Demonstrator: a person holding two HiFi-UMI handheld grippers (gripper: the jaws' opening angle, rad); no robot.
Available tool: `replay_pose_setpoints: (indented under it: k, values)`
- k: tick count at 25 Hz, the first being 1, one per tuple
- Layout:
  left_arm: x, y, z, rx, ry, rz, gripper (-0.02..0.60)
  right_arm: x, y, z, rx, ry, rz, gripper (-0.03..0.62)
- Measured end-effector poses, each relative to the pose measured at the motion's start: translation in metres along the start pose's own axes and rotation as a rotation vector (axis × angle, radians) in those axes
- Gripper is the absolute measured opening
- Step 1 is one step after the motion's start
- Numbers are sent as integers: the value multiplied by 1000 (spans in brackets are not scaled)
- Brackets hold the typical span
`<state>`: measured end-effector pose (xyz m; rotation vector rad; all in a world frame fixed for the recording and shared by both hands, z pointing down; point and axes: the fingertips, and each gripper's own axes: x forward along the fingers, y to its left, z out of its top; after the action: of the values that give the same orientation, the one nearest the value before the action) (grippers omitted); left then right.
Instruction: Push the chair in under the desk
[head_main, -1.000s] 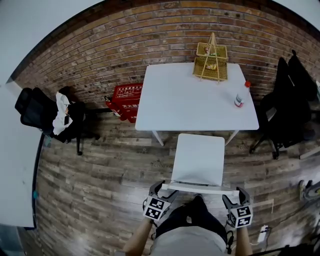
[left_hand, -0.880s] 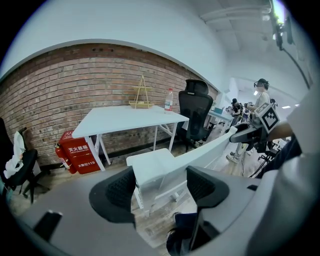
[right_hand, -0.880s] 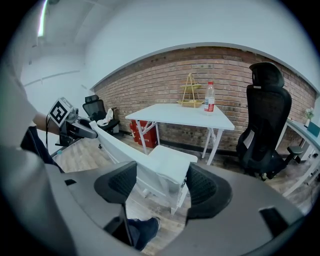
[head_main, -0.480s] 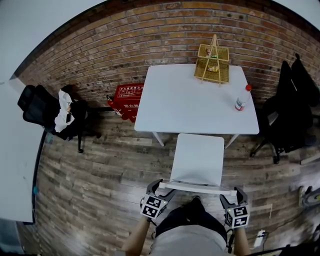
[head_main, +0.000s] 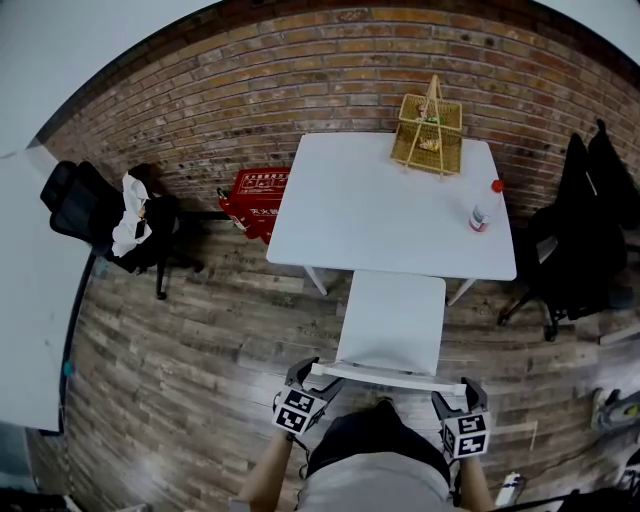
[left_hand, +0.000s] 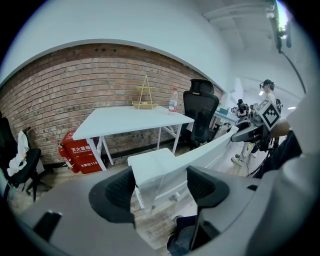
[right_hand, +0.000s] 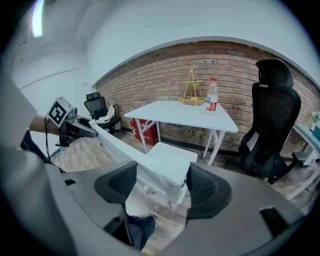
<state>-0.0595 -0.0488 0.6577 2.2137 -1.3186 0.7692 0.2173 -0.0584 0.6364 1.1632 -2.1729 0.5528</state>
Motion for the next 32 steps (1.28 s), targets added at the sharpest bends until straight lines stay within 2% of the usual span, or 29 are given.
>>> replay_pose_setpoints:
  k: [18, 32]
  values:
    - [12, 7, 12, -13, -7, 12, 325, 13, -14, 13, -19, 34, 6, 314]
    - [25, 24, 26, -21, -1, 9, 325, 32, -22, 32, -29, 20, 2, 315]
